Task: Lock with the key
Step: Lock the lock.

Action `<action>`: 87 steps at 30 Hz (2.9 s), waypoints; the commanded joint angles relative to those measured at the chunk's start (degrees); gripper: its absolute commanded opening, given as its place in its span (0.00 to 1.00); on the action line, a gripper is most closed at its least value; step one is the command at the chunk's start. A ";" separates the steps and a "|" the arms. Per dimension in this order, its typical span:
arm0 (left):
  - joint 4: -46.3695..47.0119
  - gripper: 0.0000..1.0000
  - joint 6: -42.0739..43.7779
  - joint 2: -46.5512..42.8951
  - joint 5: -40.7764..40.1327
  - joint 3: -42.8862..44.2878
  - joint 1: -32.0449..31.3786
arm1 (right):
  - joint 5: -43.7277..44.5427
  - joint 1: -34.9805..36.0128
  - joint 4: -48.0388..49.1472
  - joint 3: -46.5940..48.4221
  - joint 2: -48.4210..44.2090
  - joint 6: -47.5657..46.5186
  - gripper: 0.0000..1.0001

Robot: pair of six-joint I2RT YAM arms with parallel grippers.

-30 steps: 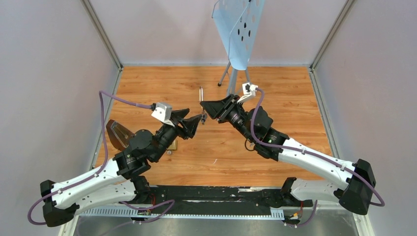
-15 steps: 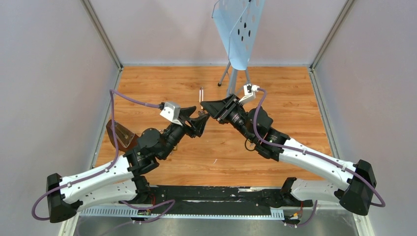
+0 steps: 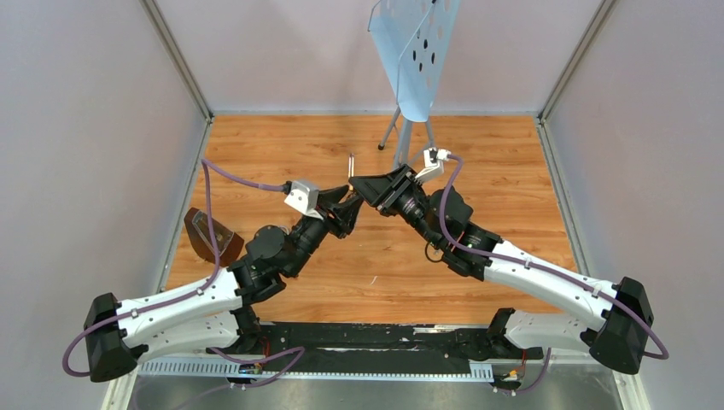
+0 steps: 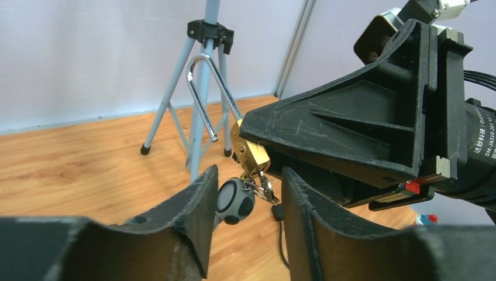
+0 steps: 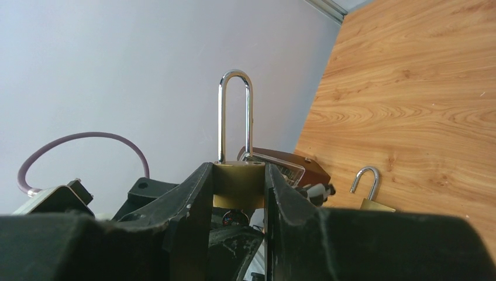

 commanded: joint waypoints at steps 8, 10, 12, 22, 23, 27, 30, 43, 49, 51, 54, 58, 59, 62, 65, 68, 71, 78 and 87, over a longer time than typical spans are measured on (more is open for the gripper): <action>8.98 0.26 1.58 0.08 -3.38 -2.24 -0.21 | 0.40 0.07 1.61 0.50 -0.85 4.40 0.10; 9.60 0.38 1.59 -0.14 -3.37 -2.56 -0.18 | 0.44 0.07 1.18 0.42 -0.85 5.08 0.10; 10.31 0.47 1.47 -0.30 -3.67 -3.06 -0.18 | 0.46 0.07 0.88 0.48 -0.79 5.61 0.10; 16.20 0.59 2.52 -0.08 -4.34 -5.11 -0.18 | 0.80 0.07 -0.96 0.96 -0.15 7.63 0.10; 16.39 0.59 2.95 0.30 -3.79 -5.12 -0.17 | 0.82 0.07 -1.07 1.02 -0.08 7.95 0.10; 17.25 0.56 3.54 1.49 -4.01 -5.02 -0.17 | 0.48 0.07 -1.09 1.07 0.15 8.86 0.10; 17.96 0.50 3.88 1.89 -3.96 -4.99 -0.17 | 0.60 0.11 -1.52 1.12 0.20 9.97 0.10; 17.19 0.26 4.47 4.13 -4.66 -4.06 -0.16 | 0.28 -0.02 -3.11 2.00 0.38 12.12 0.11; 15.90 0.00 4.55 4.40 -5.05 -2.90 -0.16 | 1.16 -0.02 -5.26 2.17 0.55 11.27 0.14; 15.94 0.00 4.75 4.50 -5.10 -2.81 -0.24 | 1.20 -0.02 -5.92 2.26 0.56 11.01 0.21; 15.14 0.00 4.66 4.05 -4.81 -2.84 -0.20 | 1.25 -0.11 -6.38 2.07 -0.10 9.22 0.48; 12.19 0.00 4.23 2.10 -2.67 -2.75 -0.20 | 2.44 -0.24 -6.45 0.36 -2.43 7.36 0.67; 11.20 0.00 4.18 1.33 -1.53 -2.75 -0.17 | 1.97 -0.47 -6.75 0.37 -2.75 6.56 0.68; 9.37 0.00 4.14 0.10 1.11 -2.55 -0.22 | 1.53 -0.89 -9.14 0.99 -3.36 6.05 0.68; 7.45 0.00 3.98 -1.22 3.88 -2.55 -0.24 | 0.98 -1.42 -10.66 1.56 -3.38 6.21 0.67; 6.87 0.00 3.76 -2.05 6.56 -2.92 -0.19 | -0.15 -2.23 -12.23 2.67 -2.69 6.75 0.64; 6.24 0.00 3.58 -2.67 8.45 -2.99 -0.21 | -1.14 -2.48 -12.70 3.67 -1.60 6.78 0.61; 4.59 0.00 2.25 -3.95 11.26 -2.99 -0.22 | -2.92 -2.53 -11.44 3.43 -1.66 7.68 0.49; 4.20 0.02 1.75 -4.50 11.25 -3.81 -0.23 | -3.10 -2.57 -10.74 2.44 -2.26 11.18 0.06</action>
